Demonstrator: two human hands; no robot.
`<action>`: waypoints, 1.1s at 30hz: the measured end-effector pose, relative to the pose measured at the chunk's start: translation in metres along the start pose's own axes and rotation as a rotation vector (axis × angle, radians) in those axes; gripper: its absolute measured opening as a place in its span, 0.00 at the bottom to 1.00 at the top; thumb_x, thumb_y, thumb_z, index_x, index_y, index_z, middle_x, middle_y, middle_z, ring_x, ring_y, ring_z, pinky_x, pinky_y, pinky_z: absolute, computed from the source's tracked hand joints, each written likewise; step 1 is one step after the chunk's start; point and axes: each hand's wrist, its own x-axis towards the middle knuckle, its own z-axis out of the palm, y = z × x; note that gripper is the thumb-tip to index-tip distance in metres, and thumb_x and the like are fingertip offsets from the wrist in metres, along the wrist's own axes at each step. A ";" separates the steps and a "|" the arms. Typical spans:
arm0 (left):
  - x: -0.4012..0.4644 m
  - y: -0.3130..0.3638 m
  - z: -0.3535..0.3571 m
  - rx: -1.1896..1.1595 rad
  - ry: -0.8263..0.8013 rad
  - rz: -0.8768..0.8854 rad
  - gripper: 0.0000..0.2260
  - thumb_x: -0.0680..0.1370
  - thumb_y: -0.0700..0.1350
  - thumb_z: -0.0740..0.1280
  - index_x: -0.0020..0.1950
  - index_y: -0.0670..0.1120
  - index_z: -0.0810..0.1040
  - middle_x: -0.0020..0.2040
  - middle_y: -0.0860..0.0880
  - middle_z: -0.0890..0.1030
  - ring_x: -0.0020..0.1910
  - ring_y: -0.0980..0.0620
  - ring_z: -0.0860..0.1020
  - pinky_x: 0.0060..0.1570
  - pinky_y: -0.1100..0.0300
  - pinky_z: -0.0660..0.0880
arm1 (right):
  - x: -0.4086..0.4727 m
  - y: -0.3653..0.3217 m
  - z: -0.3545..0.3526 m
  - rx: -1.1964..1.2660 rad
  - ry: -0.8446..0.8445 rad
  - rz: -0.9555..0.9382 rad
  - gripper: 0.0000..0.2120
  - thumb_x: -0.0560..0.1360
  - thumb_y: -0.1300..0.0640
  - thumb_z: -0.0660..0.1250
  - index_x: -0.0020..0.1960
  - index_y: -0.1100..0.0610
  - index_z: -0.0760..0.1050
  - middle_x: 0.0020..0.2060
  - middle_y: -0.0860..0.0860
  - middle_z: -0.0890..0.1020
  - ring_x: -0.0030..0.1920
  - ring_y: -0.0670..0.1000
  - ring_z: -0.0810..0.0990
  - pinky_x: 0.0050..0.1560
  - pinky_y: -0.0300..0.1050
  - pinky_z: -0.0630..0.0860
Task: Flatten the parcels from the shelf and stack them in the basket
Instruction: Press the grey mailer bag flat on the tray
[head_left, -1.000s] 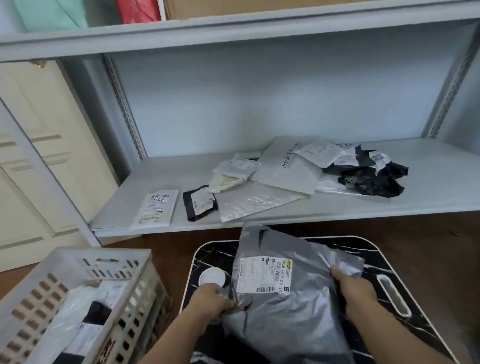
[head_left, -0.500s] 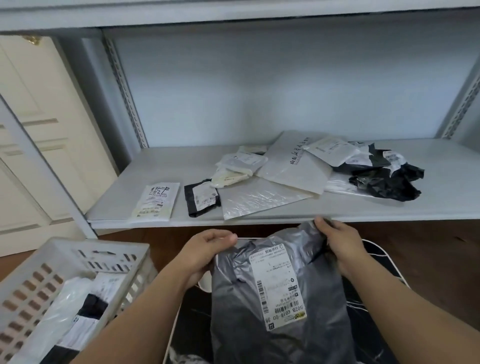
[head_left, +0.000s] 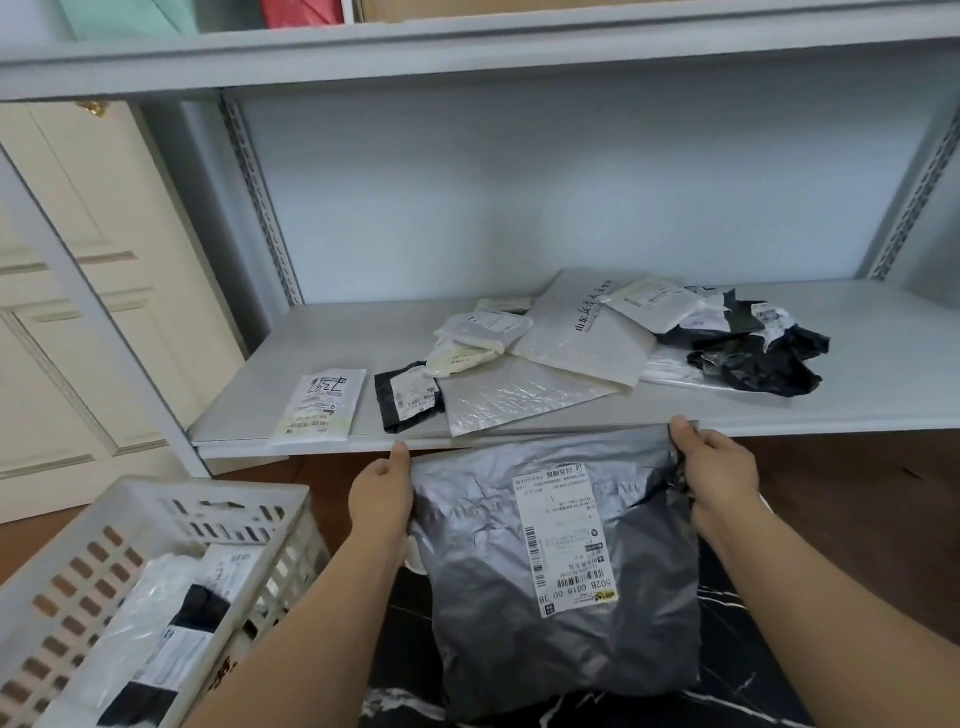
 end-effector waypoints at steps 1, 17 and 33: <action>-0.004 0.001 -0.002 -0.112 -0.087 -0.044 0.22 0.80 0.59 0.59 0.45 0.41 0.77 0.44 0.41 0.80 0.44 0.44 0.79 0.53 0.46 0.75 | 0.000 -0.002 -0.001 0.006 0.018 0.027 0.15 0.76 0.53 0.70 0.34 0.58 0.73 0.34 0.55 0.77 0.42 0.54 0.76 0.50 0.52 0.75; -0.026 -0.046 -0.006 -0.281 -0.446 -0.397 0.06 0.78 0.35 0.65 0.53 0.38 0.78 0.45 0.39 0.84 0.41 0.43 0.83 0.38 0.53 0.79 | -0.026 0.017 -0.017 -0.396 -0.273 0.152 0.22 0.76 0.39 0.63 0.49 0.59 0.78 0.50 0.56 0.80 0.55 0.56 0.76 0.59 0.50 0.68; -0.002 -0.092 0.022 0.649 0.008 0.123 0.32 0.79 0.56 0.62 0.78 0.45 0.56 0.75 0.39 0.62 0.73 0.40 0.61 0.70 0.48 0.60 | -0.016 0.124 0.018 -1.272 -0.171 -0.285 0.29 0.78 0.41 0.59 0.73 0.55 0.63 0.68 0.57 0.69 0.69 0.58 0.66 0.64 0.55 0.67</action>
